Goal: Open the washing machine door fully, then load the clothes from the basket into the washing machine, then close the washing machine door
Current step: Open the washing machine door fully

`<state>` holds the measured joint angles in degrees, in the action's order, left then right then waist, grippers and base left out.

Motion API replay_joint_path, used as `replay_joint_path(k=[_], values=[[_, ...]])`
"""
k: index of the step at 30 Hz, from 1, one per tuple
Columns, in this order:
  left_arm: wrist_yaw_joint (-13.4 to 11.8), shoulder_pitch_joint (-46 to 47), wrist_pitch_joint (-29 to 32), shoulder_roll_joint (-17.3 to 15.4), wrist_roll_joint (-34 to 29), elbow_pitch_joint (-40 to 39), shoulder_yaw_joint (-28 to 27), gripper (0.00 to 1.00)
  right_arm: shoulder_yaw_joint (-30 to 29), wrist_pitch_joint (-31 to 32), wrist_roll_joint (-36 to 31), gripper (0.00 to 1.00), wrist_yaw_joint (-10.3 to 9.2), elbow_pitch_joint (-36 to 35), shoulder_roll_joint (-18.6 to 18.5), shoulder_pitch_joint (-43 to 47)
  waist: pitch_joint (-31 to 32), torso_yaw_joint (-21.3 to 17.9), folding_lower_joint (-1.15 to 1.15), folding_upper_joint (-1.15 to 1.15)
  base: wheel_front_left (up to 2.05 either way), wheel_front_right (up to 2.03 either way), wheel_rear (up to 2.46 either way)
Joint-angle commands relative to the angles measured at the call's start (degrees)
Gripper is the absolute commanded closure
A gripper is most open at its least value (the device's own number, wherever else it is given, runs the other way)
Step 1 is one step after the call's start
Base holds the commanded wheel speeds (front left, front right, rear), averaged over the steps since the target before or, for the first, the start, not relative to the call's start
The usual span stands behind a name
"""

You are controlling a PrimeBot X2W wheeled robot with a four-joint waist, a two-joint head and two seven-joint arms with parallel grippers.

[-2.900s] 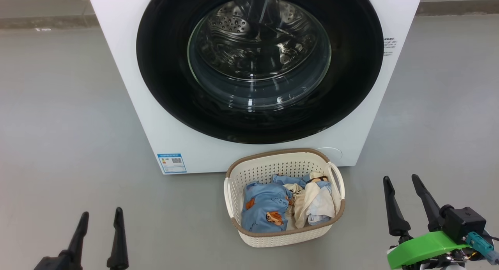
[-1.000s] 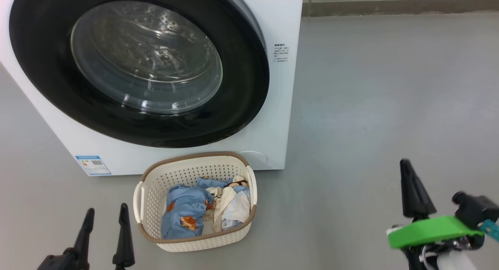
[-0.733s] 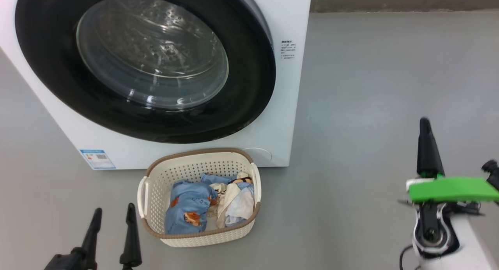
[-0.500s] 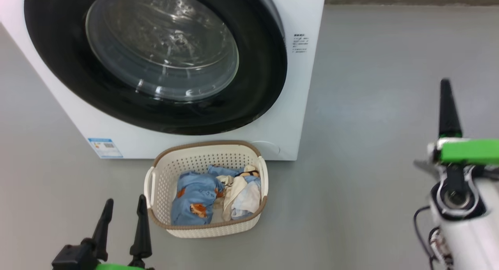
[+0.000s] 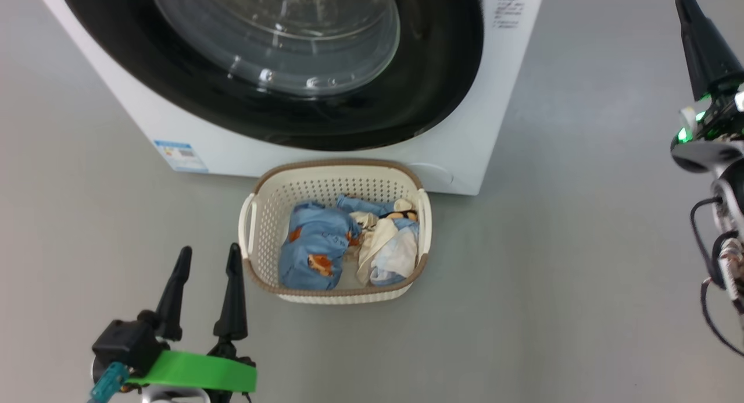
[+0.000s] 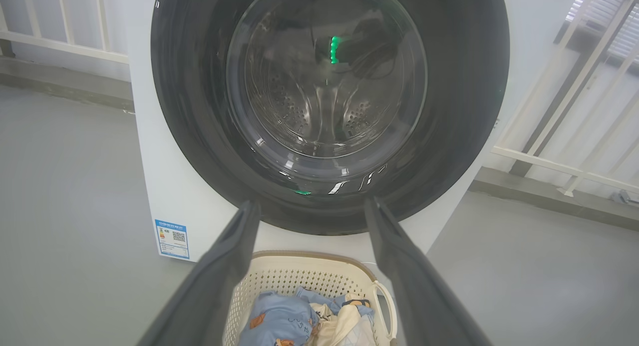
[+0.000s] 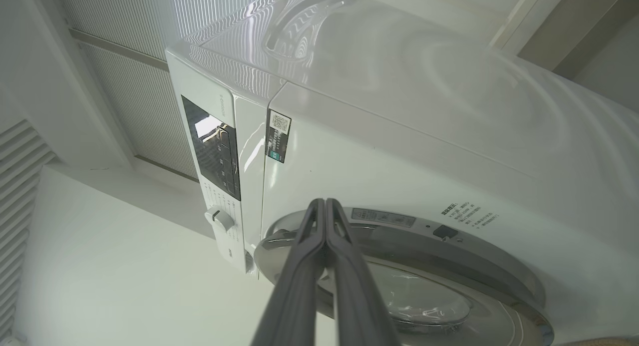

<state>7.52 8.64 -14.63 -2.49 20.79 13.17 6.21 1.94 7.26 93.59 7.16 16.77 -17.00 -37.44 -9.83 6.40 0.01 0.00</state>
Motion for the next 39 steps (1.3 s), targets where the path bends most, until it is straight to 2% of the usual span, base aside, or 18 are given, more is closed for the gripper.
replay_joint_path(k=[1, 5, 11, 25, 39], values=[[0.0, 2.3, -0.4, -0.4, 0.6, -1.0, -1.1, 0.0, 1.1, 1.8, 0.2, 1.0, 0.33, -0.6, -1.2, -2.5, -3.2, 2.8, -0.01, 0.0, 0.0, 0.0, 0.0], [0.0, 4.1, -0.4, -0.4, 1.3, -0.9, 0.5, 0.0, 1.3, 9.3, 1.4, 1.0, 0.33, 2.9, -2.7, -7.1, -6.3, 4.7, -0.01, 0.0, 0.0, 0.0, 0.0], [0.0, 6.1, -0.4, -0.4, 2.2, -1.0, 1.9, 0.0, 1.1, 16.7, 2.5, 1.0, 0.33, 6.5, -3.6, -13.1, -10.0, 6.3, -0.01, 0.0, 0.0, 0.0, 0.0], [0.0, 11.0, -0.4, -0.4, 4.3, -1.6, 4.4, 0.0, 2.5, 27.1, 2.0, 1.0, 0.33, 13.4, -3.9, -25.3, -16.7, 9.0, -0.01, 0.0, 0.0, 0.0, 0.0], [0.0, 13.3, -0.4, -0.4, 6.6, -2.0, 5.6, 0.0, 4.5, 31.0, -0.4, 1.0, 0.33, 18.6, -3.5, -33.2, -20.8, 10.9, -0.01, 0.0, 0.0, 0.0, 0.0]])
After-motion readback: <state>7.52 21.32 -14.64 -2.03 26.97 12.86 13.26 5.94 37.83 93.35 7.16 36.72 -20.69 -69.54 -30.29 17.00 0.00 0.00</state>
